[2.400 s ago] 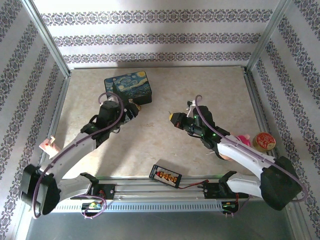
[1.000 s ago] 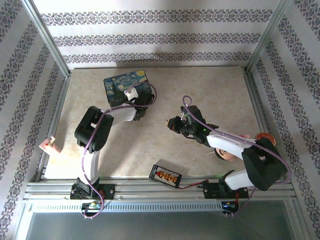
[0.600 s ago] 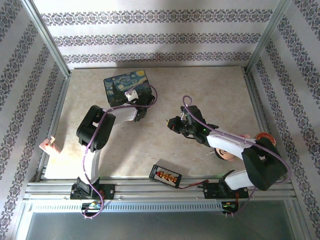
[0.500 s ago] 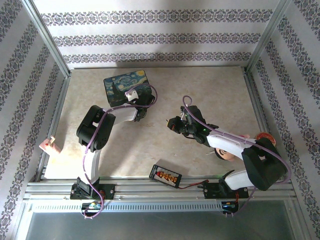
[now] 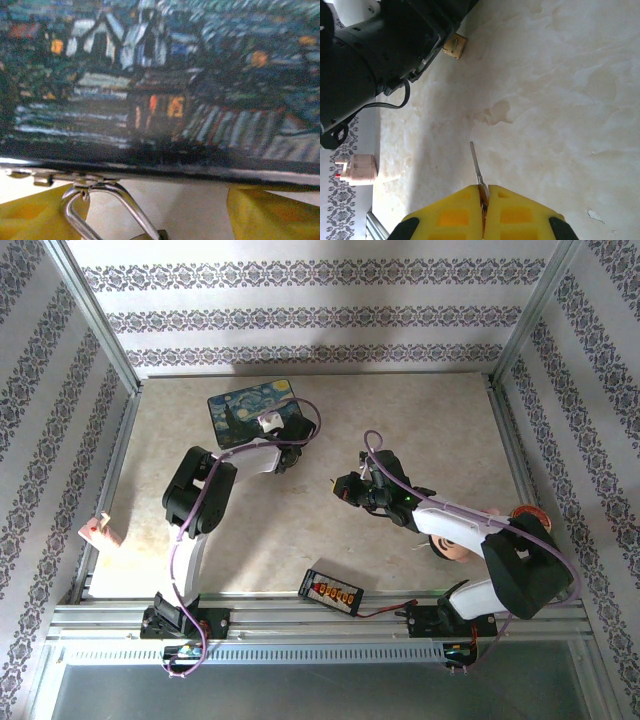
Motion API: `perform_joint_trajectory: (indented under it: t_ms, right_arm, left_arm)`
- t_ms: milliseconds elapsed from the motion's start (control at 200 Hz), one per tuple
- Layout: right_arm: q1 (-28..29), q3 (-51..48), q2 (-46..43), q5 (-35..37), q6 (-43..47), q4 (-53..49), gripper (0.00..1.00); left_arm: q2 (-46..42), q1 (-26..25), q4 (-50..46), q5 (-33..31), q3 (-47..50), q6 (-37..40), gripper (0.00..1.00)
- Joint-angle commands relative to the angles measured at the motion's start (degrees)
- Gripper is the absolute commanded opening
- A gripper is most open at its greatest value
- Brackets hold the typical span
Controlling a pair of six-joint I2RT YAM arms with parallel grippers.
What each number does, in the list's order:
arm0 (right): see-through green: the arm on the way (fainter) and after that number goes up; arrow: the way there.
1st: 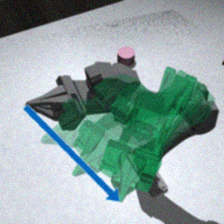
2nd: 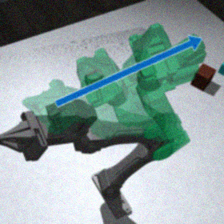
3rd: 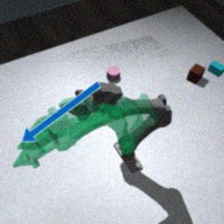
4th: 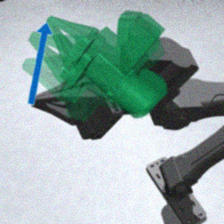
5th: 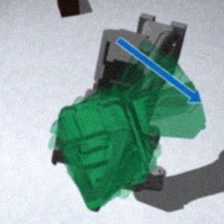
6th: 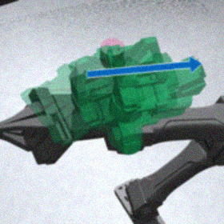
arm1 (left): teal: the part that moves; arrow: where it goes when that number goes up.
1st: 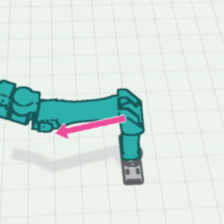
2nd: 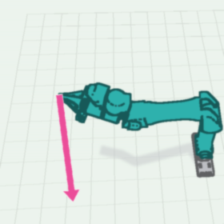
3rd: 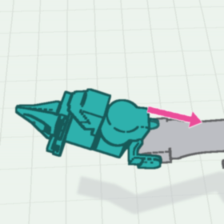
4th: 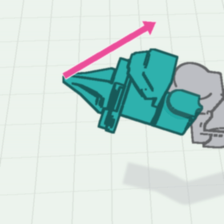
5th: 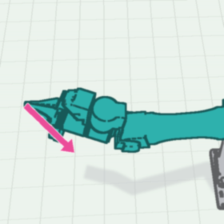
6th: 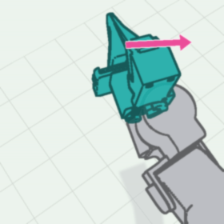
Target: Unlock a padlock with a key
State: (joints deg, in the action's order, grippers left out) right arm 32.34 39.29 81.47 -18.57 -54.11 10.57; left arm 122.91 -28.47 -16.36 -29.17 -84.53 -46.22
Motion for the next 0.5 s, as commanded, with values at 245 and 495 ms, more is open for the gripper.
perform_joint_trajectory:
  t_ms: [245,495]
  right_arm:
    - [-0.61,1.32,0.00,-1.05,0.09,1.70,0.00]
    - [-0.61,1.16,0.00,-1.13,-0.14,1.91,0.00]
  left_arm:
    - [0.84,0.26,-6.87,-1.34,-0.18,-4.16,0.61]
    - [-1.23,0.25,-5.87,0.12,3.50,-5.63,0.54]
